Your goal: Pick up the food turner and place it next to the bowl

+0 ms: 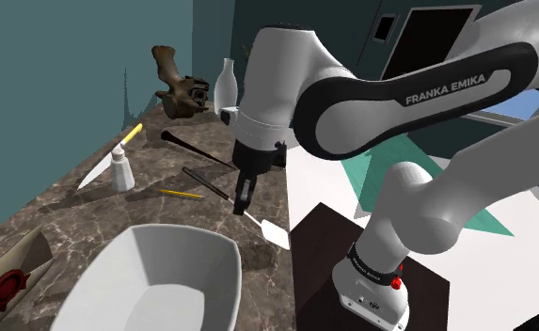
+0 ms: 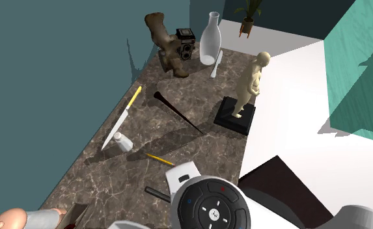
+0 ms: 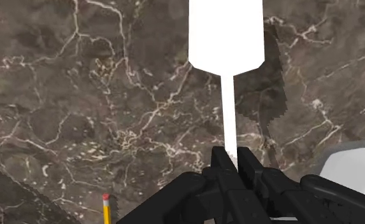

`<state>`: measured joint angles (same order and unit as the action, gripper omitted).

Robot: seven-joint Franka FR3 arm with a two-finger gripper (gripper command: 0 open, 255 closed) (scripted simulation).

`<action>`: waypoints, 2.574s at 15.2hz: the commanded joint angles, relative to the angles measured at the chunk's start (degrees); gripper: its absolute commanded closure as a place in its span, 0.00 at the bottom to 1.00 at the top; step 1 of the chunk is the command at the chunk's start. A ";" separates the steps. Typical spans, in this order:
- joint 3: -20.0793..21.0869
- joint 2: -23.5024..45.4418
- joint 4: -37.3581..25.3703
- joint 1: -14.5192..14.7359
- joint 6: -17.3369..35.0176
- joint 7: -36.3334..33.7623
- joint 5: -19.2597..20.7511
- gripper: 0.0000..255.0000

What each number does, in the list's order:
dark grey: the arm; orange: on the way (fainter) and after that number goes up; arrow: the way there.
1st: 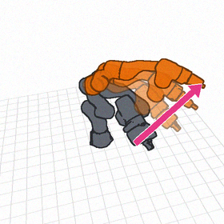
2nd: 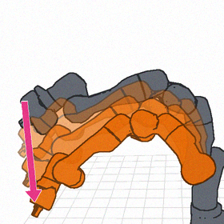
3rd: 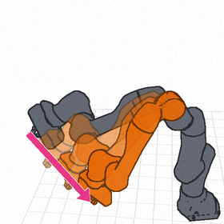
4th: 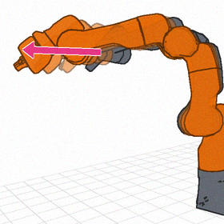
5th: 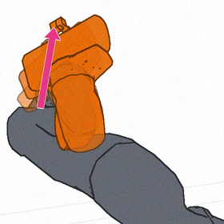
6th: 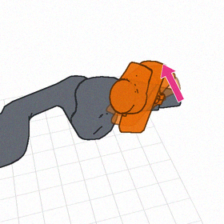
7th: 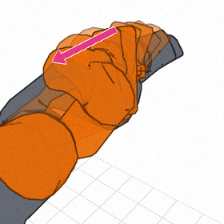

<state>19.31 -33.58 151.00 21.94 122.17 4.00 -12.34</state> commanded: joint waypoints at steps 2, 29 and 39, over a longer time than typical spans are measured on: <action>0.44 1.25 1.70 -0.03 2.96 0.09 -0.22 1.00; 1.45 3.84 4.97 0.05 8.79 0.08 -0.78 0.00; 0.63 1.32 3.11 0.16 4.42 0.17 -0.53 0.00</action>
